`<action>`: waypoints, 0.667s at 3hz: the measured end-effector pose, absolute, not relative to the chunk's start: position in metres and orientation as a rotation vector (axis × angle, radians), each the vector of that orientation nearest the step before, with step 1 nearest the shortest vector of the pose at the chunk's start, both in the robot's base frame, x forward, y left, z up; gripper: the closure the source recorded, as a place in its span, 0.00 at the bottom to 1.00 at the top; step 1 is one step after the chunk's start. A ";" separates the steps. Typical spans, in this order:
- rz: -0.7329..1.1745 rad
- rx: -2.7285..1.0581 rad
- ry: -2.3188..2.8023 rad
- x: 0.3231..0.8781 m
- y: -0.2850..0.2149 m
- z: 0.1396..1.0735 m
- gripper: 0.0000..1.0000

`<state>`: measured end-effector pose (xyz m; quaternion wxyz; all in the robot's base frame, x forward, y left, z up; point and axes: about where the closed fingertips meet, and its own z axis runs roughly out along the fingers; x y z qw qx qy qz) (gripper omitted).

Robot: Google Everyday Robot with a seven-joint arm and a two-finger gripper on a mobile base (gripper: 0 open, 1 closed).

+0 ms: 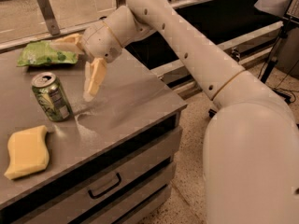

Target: Move green can near sponge

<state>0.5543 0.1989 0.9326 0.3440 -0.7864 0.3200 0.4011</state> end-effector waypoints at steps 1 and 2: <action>0.974 -2.089 0.832 0.564 0.184 0.938 0.00; 0.973 -2.092 0.832 0.564 0.183 0.938 0.00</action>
Offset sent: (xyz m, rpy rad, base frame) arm 0.0085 -0.0131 0.0048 -0.0322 -0.0471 -0.0038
